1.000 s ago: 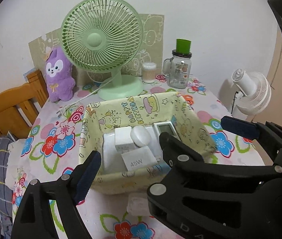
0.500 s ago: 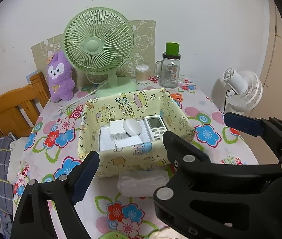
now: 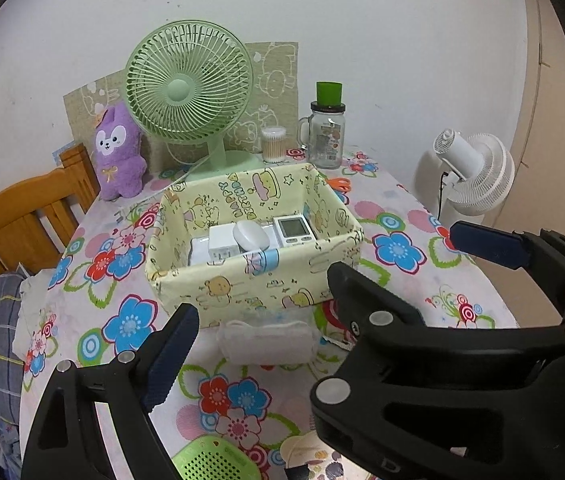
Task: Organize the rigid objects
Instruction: 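Withdraw both open tools from the basket back over the table, then lower the left tool onto the clear plastic box while the right tool approaches the black key fob, then grasp the clear plastic box with the left tool while the right tool grasps the black key fob, then lift the clear box in the left tool and the key fob in the right tool toward the basket, then lower the clear box into the basket while the right tool lowers the key fob beside it, then open the left tool to drop the clear box while the right tool releases the key fob, then withdraw both open tools from the basket back over the table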
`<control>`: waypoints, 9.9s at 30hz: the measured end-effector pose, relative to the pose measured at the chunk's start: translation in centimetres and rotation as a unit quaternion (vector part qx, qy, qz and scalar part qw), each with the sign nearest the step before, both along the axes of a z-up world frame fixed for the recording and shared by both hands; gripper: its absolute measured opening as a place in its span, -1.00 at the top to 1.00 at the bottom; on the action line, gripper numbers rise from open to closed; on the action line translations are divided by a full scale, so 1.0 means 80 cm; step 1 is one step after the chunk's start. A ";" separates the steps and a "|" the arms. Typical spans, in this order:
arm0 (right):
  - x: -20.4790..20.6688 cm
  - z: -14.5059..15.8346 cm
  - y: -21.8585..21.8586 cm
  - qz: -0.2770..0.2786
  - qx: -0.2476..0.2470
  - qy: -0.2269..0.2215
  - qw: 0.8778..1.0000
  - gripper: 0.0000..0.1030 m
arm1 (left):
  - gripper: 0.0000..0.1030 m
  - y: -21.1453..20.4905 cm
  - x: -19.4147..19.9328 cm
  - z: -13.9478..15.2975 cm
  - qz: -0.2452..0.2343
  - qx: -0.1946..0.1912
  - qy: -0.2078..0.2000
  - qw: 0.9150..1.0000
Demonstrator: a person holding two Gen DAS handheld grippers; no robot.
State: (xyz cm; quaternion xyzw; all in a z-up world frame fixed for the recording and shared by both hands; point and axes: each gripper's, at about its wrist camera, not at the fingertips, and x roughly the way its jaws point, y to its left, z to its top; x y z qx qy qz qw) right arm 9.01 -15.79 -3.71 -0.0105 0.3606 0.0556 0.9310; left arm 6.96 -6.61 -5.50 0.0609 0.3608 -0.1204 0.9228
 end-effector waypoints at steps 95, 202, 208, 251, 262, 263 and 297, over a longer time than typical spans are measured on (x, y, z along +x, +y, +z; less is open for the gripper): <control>0.038 -0.143 -0.027 -0.013 0.007 0.113 0.993 -0.56 | -0.73 0.008 0.046 -0.142 0.029 0.057 0.073 0.995; 0.014 0.025 0.014 -0.018 0.001 -0.015 1.000 0.32 | -0.73 0.035 0.028 0.028 0.057 0.033 -0.028 0.997; 0.038 0.023 0.013 -0.020 0.000 -0.012 1.000 0.32 | -0.73 0.034 0.053 0.024 0.054 0.029 -0.019 0.998; 0.171 -0.049 0.036 0.008 0.011 0.053 0.998 0.32 | -0.76 0.039 0.176 -0.046 0.053 0.029 0.049 0.997; 0.179 -0.058 0.034 0.007 0.017 0.064 0.998 0.31 | -0.86 0.036 0.173 -0.048 0.043 0.033 0.048 0.997; 0.178 -0.058 0.034 0.007 0.019 0.065 0.998 0.31 | -0.86 0.036 0.173 -0.047 0.043 0.033 0.048 0.997; 0.063 -0.004 0.028 -0.003 0.021 0.017 1.000 -0.68 | -0.96 0.041 0.062 0.002 0.039 0.021 0.005 0.999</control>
